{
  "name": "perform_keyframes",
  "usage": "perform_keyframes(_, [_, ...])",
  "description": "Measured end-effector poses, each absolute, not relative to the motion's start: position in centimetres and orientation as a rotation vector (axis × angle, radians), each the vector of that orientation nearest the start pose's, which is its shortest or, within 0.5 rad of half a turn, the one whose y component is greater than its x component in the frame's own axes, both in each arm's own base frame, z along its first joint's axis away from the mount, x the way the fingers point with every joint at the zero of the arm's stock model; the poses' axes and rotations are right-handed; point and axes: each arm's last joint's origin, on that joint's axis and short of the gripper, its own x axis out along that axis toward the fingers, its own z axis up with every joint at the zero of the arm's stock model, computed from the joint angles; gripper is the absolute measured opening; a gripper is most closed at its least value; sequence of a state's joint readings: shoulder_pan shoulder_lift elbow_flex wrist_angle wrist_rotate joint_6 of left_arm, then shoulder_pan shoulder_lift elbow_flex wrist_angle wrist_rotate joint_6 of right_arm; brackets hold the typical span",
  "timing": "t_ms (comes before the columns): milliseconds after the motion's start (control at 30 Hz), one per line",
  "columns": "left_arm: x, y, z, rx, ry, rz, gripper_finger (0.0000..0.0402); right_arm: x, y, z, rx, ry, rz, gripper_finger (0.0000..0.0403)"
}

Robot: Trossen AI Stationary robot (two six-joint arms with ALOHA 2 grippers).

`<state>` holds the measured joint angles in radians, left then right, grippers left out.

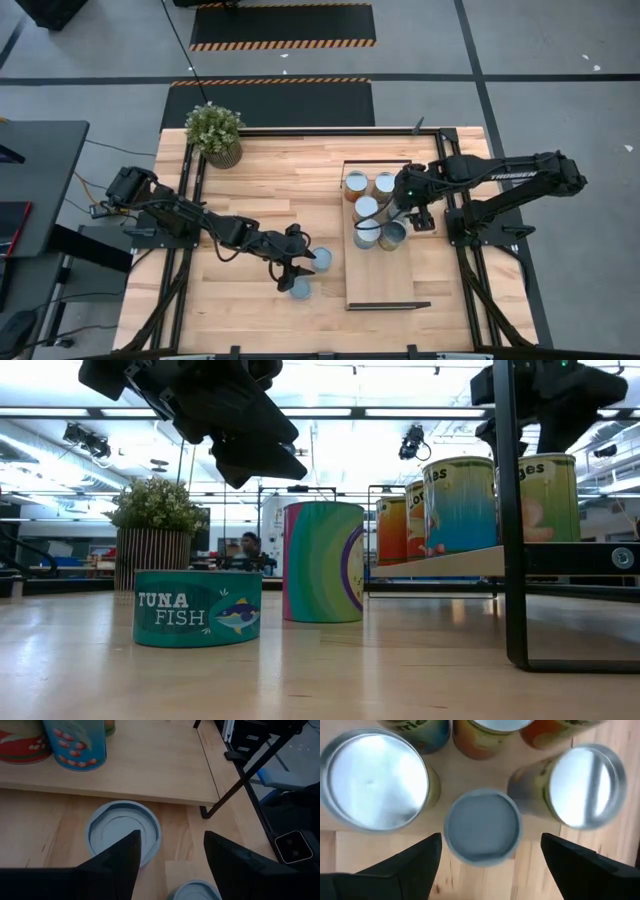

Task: Pick and place cans onto a shelf
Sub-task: Move the canned mixed vegetables in between the canned corn and canned oranges on the shelf

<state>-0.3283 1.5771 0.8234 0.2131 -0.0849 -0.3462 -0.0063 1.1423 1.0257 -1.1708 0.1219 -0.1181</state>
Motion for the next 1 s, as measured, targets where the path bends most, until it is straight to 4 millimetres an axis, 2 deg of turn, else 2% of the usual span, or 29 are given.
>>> perform_keyframes(200, [30.8,-10.3,19.4,-0.231,0.565,-0.142,0.0222,17.4,-0.7,28.9,-0.162,1.415,-0.161,0.0348])
perform_keyframes(333, [30.8,-10.3,19.4,-0.225,0.565,-0.144,0.0222,16.6,-0.9,28.1,-0.176,1.496,-0.234,0.0348])
perform_keyframes(533, [30.9,-9.9,19.4,-0.226,0.563,-0.134,0.0222,16.9,-0.9,26.6,-0.159,1.479,-0.245,0.0343])
perform_keyframes(700, [30.8,-10.1,19.4,-0.235,0.564,-0.137,0.0222,17.1,-1.0,25.4,-0.089,1.451,-0.336,0.0302])
perform_keyframes(833, [30.8,-10.1,19.4,-0.234,0.565,-0.137,0.0222,17.4,-1.3,25.1,0.055,1.388,-0.467,0.0266])
perform_keyframes(1000, [30.8,-10.1,19.4,-0.234,0.564,-0.136,0.0222,18.2,-1.1,25.2,0.148,1.311,-0.409,0.0239])
